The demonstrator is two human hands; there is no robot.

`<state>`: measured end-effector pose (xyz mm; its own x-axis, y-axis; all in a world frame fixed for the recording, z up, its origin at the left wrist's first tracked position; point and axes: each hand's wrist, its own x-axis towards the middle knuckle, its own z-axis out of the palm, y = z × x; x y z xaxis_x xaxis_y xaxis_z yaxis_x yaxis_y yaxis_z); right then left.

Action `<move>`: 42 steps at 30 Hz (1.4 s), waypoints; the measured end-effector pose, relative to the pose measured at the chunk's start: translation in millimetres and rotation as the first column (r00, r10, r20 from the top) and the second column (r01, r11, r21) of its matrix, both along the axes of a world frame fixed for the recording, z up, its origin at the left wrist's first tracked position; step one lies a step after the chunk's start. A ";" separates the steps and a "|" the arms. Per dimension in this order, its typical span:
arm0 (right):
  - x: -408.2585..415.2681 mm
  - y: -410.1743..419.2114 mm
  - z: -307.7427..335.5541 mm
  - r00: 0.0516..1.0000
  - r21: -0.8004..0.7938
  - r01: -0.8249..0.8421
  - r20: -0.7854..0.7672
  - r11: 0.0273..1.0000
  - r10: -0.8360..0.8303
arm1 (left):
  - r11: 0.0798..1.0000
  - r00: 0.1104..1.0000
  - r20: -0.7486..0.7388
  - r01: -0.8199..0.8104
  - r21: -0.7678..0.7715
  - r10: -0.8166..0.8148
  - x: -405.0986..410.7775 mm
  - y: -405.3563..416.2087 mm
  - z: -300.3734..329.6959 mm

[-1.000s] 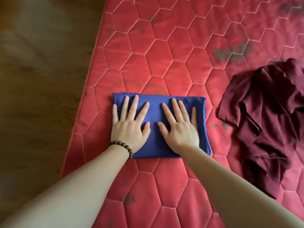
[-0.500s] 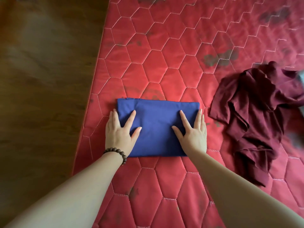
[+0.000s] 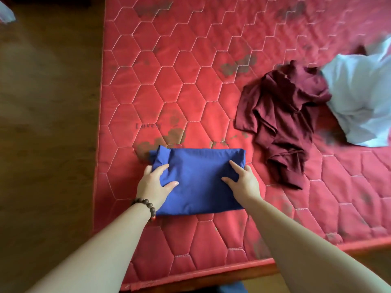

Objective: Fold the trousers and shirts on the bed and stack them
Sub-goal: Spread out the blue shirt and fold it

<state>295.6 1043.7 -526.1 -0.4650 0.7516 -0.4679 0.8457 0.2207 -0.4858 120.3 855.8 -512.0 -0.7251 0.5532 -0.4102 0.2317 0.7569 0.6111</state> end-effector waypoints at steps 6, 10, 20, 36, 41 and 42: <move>88.0 14.2 51.4 0.993 0.124 0.116 -0.003 0.985 -0.117 | 0.993 0.991 -0.069 0.118 0.021 -0.116 71.5 41.7 43.7; 164.5 58.9 84.8 0.982 0.214 0.184 0.009 0.959 -0.191 | 0.969 0.964 -0.122 0.243 0.039 -0.237 138.1 105.6 72.3; 383.8 242.0 88.9 0.950 0.339 0.276 0.046 0.899 -0.308 | 0.909 0.884 -0.218 0.413 -0.048 -0.413 350.8 315.3 76.3; 514.7 404.0 10.1 0.957 0.409 0.063 0.234 0.911 -0.171 | 0.895 0.796 -0.413 0.364 -0.260 -0.443 484.3 474.8 -10.3; 471.5 391.4 1.8 0.983 0.610 -0.186 0.112 0.770 0.149 | 0.739 0.510 -0.602 0.641 -0.210 -0.614 491.6 492.0 -19.8; 460.0 387.6 -4.2 0.968 0.576 -0.249 0.117 0.778 0.223 | 0.694 0.478 -0.575 0.680 -0.236 -0.664 492.8 496.0 -24.0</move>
<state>755.6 1431.3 -530.3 -0.6548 0.7558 0.0002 0.7452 0.6457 -0.1665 613.2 1351.8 -536.0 -0.1985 0.9795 -0.0349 0.9652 0.2016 0.1667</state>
